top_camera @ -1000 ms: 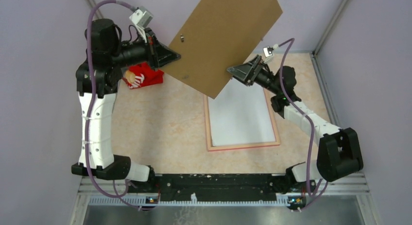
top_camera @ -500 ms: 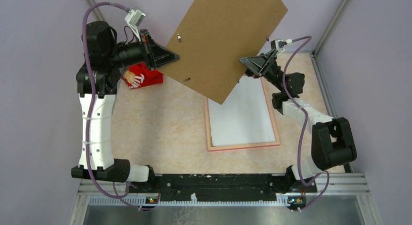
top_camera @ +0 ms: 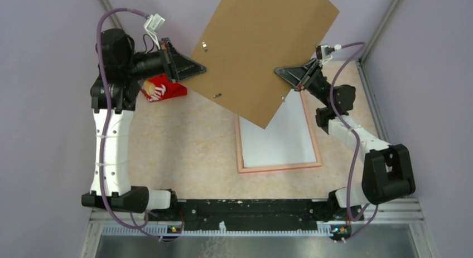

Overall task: Put the photo into the frame
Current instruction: Turn over the photo frame item at the center of the board.

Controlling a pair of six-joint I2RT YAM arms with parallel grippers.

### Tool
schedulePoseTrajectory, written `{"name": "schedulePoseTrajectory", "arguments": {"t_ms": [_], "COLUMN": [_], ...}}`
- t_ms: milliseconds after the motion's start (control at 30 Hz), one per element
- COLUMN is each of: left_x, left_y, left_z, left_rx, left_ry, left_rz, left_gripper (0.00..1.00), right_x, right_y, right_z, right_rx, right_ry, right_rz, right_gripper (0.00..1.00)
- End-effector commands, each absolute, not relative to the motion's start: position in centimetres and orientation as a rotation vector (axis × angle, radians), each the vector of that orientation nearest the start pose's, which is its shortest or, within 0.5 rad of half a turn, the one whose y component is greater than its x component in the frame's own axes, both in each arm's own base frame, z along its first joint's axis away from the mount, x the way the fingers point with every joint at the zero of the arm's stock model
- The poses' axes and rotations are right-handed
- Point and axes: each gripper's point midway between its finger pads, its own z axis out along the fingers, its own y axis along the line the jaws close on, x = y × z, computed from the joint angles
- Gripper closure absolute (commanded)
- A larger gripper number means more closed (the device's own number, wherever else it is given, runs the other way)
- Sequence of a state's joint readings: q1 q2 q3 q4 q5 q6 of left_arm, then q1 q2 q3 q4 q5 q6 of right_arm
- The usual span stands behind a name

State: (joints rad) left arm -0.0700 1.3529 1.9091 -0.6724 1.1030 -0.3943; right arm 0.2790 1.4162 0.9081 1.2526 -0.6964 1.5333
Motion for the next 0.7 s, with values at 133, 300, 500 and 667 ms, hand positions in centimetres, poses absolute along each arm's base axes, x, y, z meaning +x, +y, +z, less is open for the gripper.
{"name": "schedulePoseTrajectory", "arguments": {"t_ms": [133, 300, 500, 667], "left_x": [29.9, 30.1, 28.3, 28.6], "left_y": [-15.4, -13.8, -13.7, -12.8], "left_z": [43.2, 37.7, 33.7, 29.7], "left_rx": [0.622, 0.738, 0.863, 0.929], "left_ry": [1.77, 1.847, 1.89, 1.949], "left_rz": [-0.886, -0.729, -0.739, -0.671], "left_gripper": [0.32, 0.01, 0.01, 0.01], "right_x": [29.2, 30.7, 32.5, 32.2], "right_y": [23.6, 22.2, 18.4, 16.5], "right_z": [43.6, 41.6, 36.5, 31.8], "right_rx": [-0.134, -0.106, 0.053, 0.116], "right_ry": [1.436, 1.69, 1.915, 2.046], "right_rz": [1.641, 1.405, 1.284, 1.328], "right_gripper": [0.98, 1.0, 1.0, 1.0]}}
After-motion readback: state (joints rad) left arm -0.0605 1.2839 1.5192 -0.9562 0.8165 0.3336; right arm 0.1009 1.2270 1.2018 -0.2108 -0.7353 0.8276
